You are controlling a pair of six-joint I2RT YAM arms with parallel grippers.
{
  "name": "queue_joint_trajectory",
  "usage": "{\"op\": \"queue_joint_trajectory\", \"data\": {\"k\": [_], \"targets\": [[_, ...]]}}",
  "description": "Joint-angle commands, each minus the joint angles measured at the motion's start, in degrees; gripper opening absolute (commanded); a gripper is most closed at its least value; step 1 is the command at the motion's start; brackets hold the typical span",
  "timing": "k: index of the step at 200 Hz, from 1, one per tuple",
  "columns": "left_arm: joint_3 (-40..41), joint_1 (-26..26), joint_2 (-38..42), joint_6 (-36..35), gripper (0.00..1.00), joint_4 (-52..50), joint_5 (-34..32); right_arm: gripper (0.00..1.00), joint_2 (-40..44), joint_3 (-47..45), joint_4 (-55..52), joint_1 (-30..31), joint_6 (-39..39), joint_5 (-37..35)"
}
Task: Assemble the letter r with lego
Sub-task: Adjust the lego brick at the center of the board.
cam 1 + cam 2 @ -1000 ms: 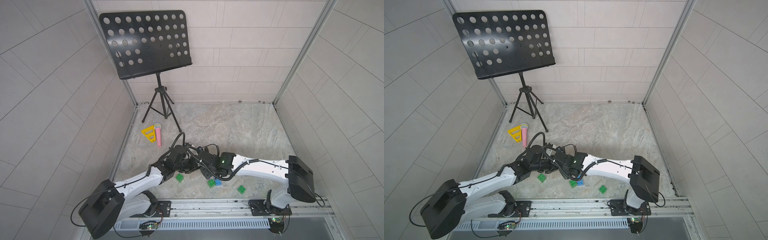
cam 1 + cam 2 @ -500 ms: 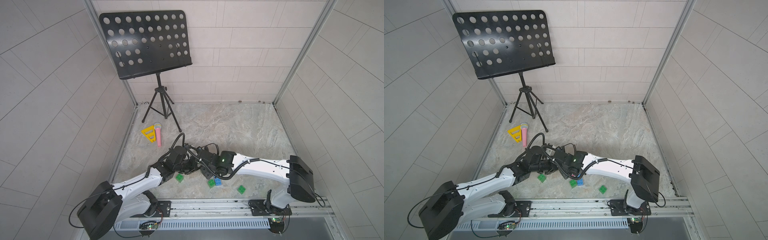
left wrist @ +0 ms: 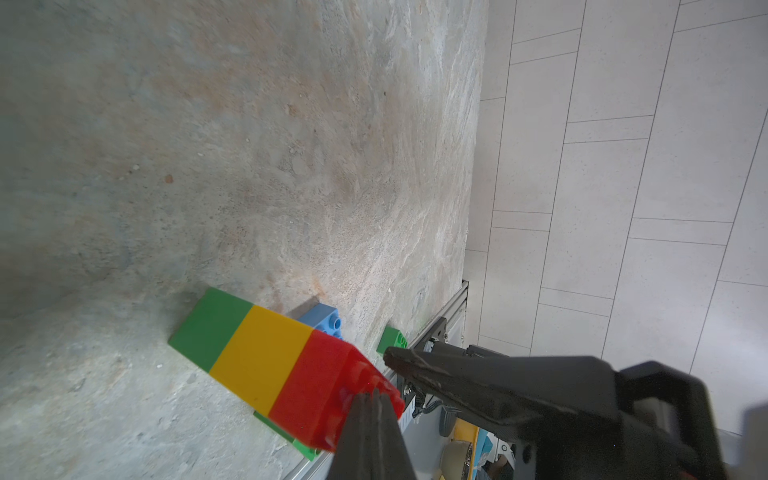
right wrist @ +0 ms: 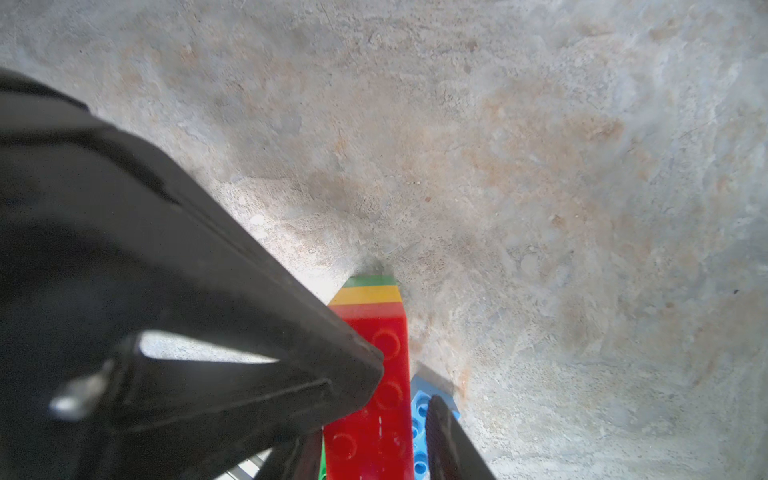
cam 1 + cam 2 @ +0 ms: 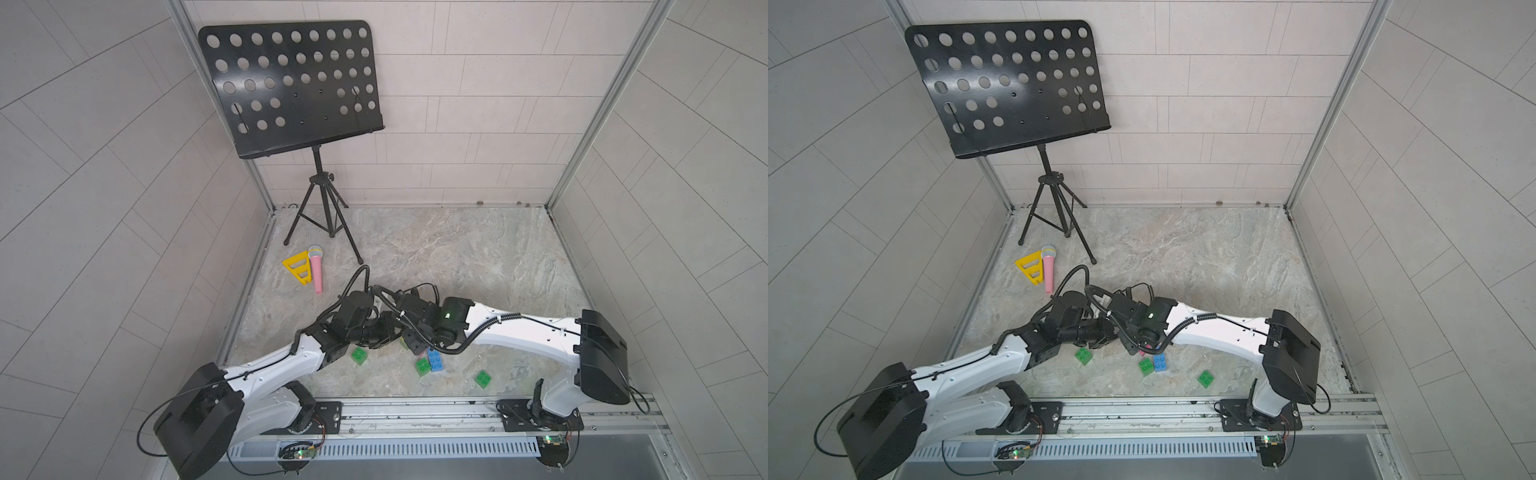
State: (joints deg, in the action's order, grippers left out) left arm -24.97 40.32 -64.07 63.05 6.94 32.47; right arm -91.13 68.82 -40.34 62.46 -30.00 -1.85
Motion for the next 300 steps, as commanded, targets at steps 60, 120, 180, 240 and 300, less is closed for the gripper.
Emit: {"op": "queue_joint_trajectory", "data": {"k": [60, 120, 180, 240, 300], "targets": [[-2.8, 0.3, -0.4, 0.1, 0.0, -18.1, -3.3, 0.43, 3.4, 0.2, -1.6, -0.8, 0.4, -1.6], [-6.3, 0.3, -1.8, 0.0, 0.04, -17.1, -3.4, 0.44, 3.1, 0.1, -1.1, -1.8, 1.2, -1.0], [-9.9, 0.3, -4.9, 0.0, 0.13, -15.2, -2.5, 0.44, 3.7, -0.4, -1.3, -2.7, 1.9, -0.6], [-13.1, 0.3, -5.6, 0.1, 0.2, -15.0, -1.5, 0.44, 5.9, -1.5, -0.8, -3.0, 2.0, -0.4], [-14.6, 0.3, -3.8, 0.6, 0.23, -15.8, -2.1, 0.44, 6.8, -2.2, -0.1, -3.5, 2.2, 0.1]]}}
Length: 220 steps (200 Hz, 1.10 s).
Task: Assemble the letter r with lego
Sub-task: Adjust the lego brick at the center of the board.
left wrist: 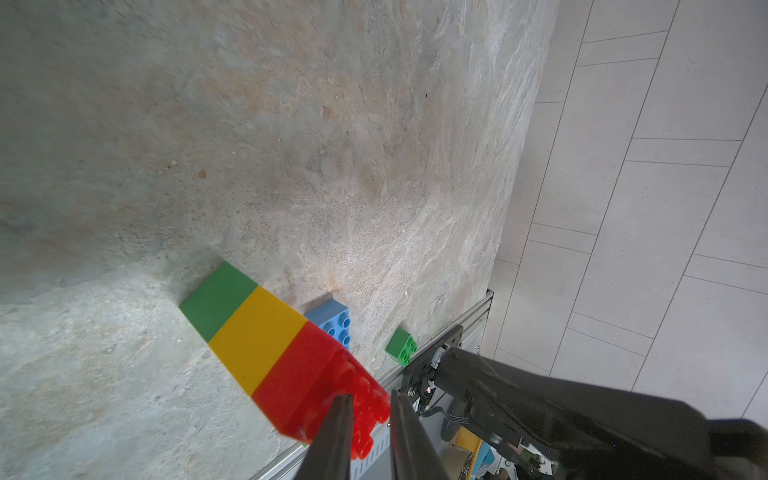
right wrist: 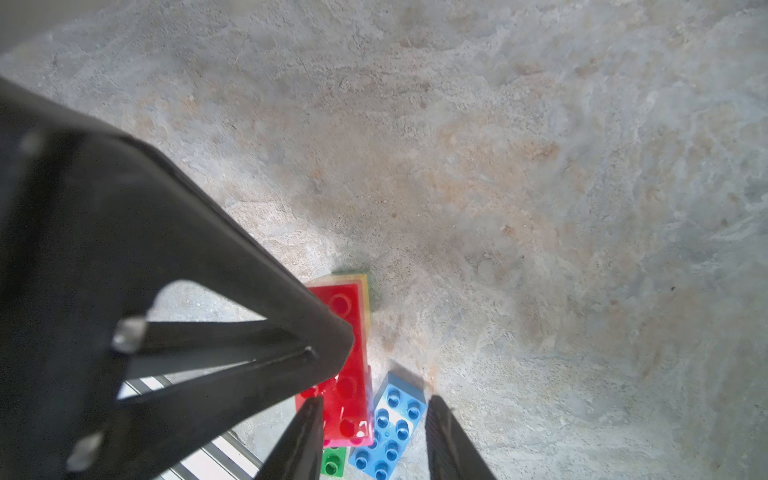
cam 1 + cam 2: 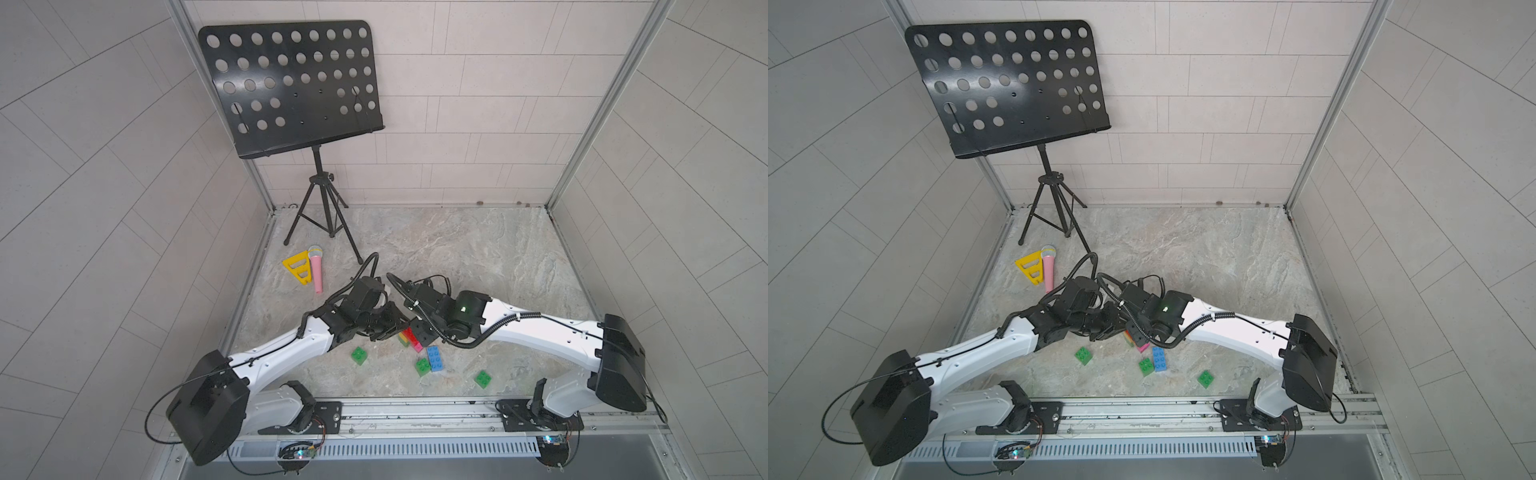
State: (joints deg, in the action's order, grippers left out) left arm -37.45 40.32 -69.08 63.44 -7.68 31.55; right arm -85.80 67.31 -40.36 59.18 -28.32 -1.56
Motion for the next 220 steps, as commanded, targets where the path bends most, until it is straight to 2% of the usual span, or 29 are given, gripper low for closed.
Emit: {"op": "queue_joint_trajectory", "data": {"k": [1, 94, 153, 220], "targets": [[-2.1, 0.3, 1.3, 0.2, 0.23, -1.1, -1.2, 0.44, 1.4, -0.7, -0.1, -0.2, 0.5, -0.1], [-5.4, 0.3, 4.2, 0.0, 0.33, -2.5, -2.5, 0.44, 2.0, -0.7, 0.1, -0.4, 0.5, -0.6], [-9.2, -0.8, 10.1, -11.3, 0.34, -21.6, -12.3, 0.44, -1.8, 1.7, 0.4, -0.5, 2.0, 0.3], [-5.7, -2.5, 22.3, -18.5, 0.33, -32.4, -23.4, 0.42, -4.8, 4.0, 0.9, -0.8, 3.1, 0.6]]}}
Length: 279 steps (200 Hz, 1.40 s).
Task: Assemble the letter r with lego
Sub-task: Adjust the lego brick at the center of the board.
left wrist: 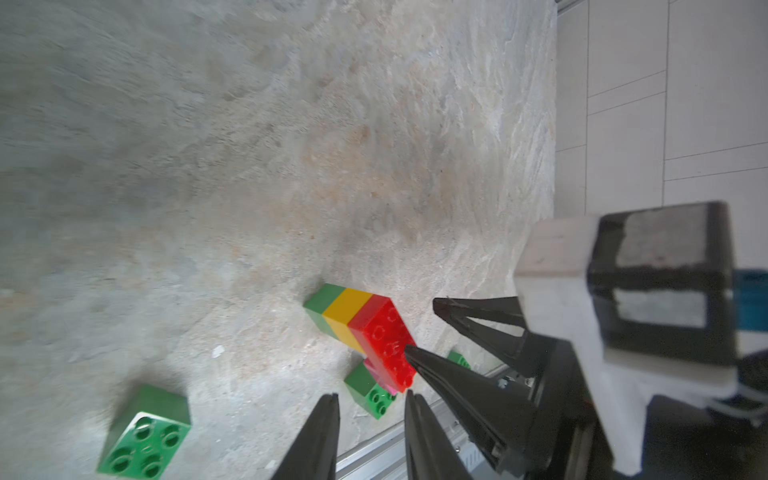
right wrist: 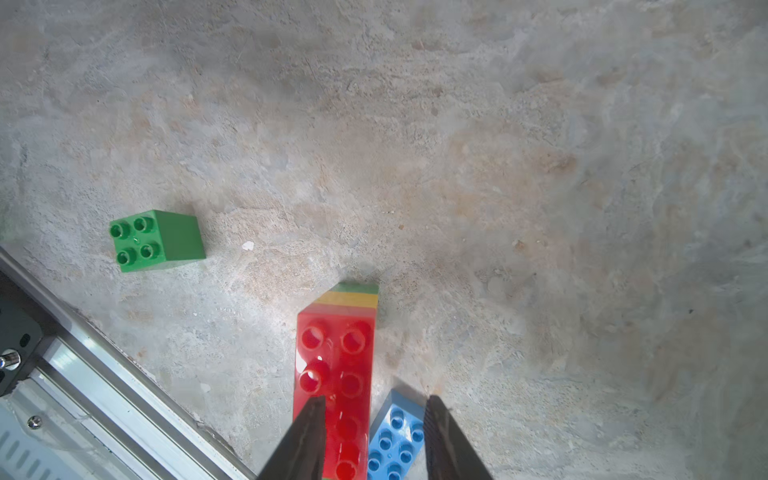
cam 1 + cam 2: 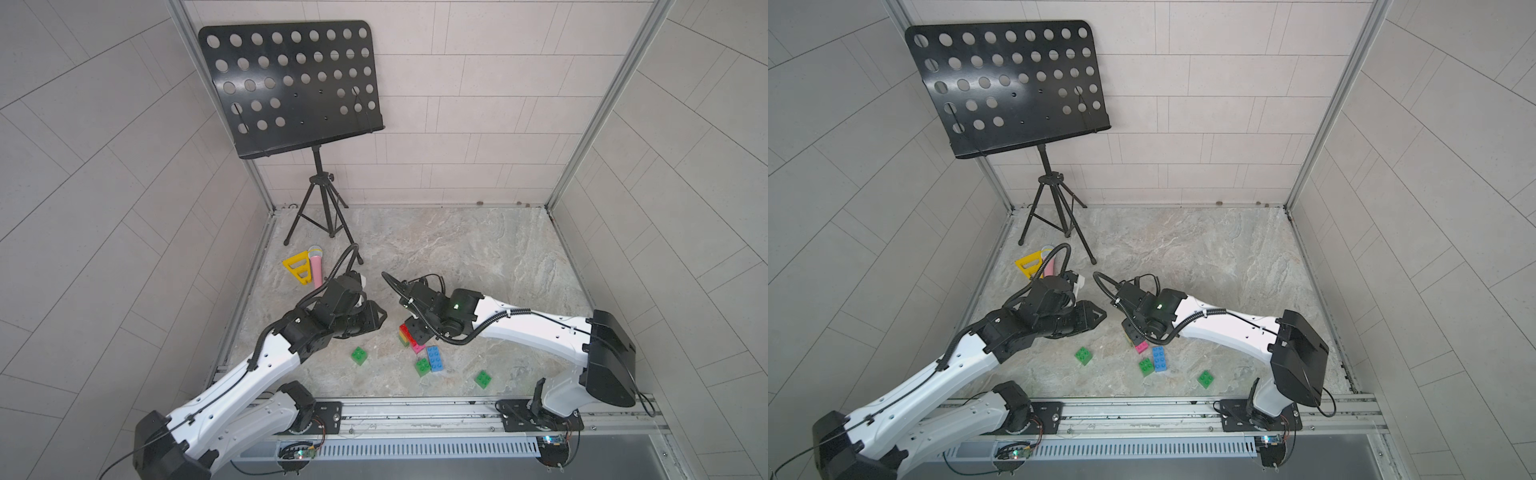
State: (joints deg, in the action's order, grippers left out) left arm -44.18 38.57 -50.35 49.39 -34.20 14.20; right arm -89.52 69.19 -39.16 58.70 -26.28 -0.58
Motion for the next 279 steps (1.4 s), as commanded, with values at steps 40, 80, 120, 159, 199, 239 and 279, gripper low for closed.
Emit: {"op": "queue_joint_trajectory", "data": {"k": [40, 80, 120, 159, 199, 239, 279], "targets": [[1.5, -1.1, 8.0, -7.4, 0.33, -9.7, -9.0, 0.41, -1.7, 2.9, -0.2, -0.7, 1.4, -0.4], [2.0, -1.1, 9.2, -9.8, 0.33, -11.2, -9.7, 0.4, -2.7, 3.3, -0.1, -1.1, 1.8, -0.4], [3.0, -1.1, 9.5, -9.8, 0.33, -10.7, -9.1, 0.39, -4.2, 3.5, 0.3, -1.1, 1.9, -0.1], [3.7, -1.1, 9.7, -9.6, 0.33, -10.3, -8.8, 0.36, -5.4, 2.6, 0.3, -1.1, 1.9, 0.1], [4.3, -1.1, 10.0, -9.3, 0.32, -10.2, -8.5, 0.33, -5.3, -0.7, 1.0, -0.5, 0.8, 0.1], [5.0, -1.1, 9.9, -8.4, 0.32, -9.2, -7.9, 0.32, -5.0, -1.1, 0.0, 0.2, 0.5, -0.6], [4.7, -1.1, 9.9, -8.3, 0.32, -9.1, -7.9, 0.33, -3.2, 2.0, -1.4, 0.2, 1.1, -1.7]]}}
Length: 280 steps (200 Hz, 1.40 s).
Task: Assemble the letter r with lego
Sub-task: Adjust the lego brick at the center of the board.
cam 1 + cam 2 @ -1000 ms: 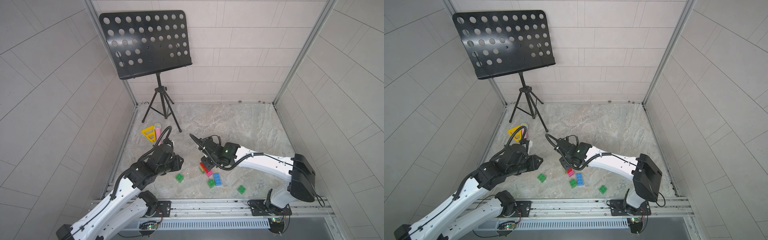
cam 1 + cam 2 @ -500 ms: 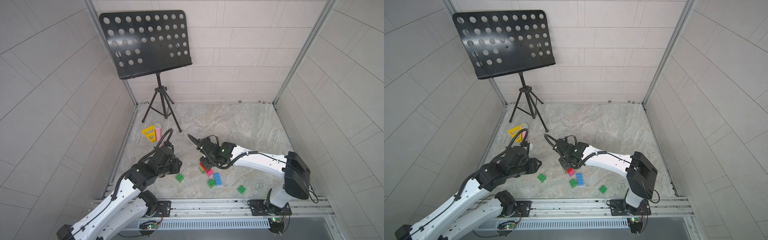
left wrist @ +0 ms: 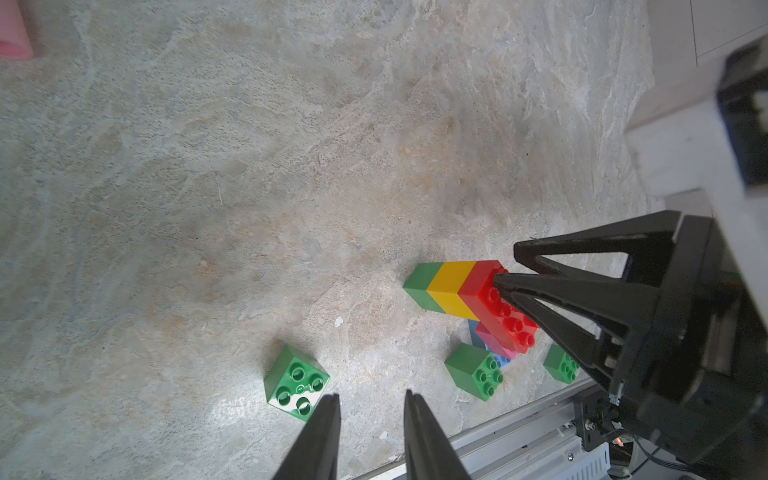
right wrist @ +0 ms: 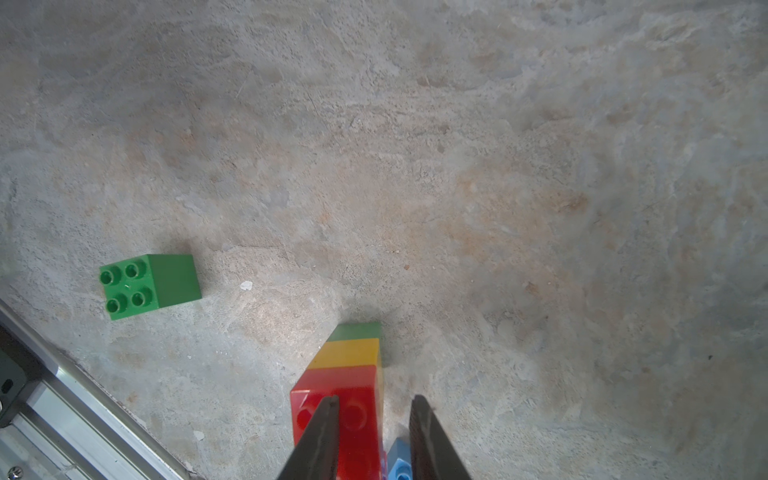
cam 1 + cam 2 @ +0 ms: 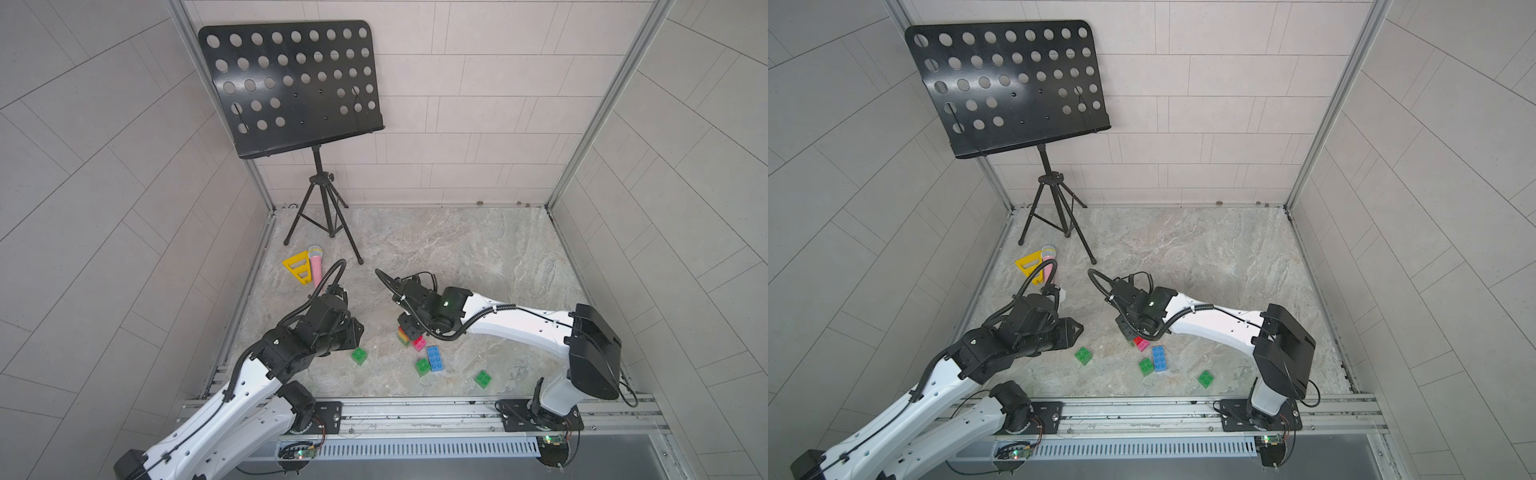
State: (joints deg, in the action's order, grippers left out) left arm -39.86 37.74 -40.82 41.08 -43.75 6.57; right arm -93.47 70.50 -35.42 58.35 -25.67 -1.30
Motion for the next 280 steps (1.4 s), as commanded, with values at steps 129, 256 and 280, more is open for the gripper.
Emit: {"op": "queue_joint_trajectory", "data": {"k": [129, 256, 280], "targets": [[-0.5, -0.3, 0.1, 0.1, 0.32, 0.4, 0.0, 0.54, 5.6, 2.3, -5.8, 0.2, 1.1, 2.2], [0.1, -0.3, -1.5, 2.0, 0.33, 1.7, 1.9, 0.8, 11.5, -14.9, 3.7, -0.5, 6.0, 6.9], [0.0, -0.3, -1.5, 2.1, 0.33, 1.5, 1.9, 0.77, 9.2, -14.5, 4.7, -1.7, 7.1, 9.2]]}}
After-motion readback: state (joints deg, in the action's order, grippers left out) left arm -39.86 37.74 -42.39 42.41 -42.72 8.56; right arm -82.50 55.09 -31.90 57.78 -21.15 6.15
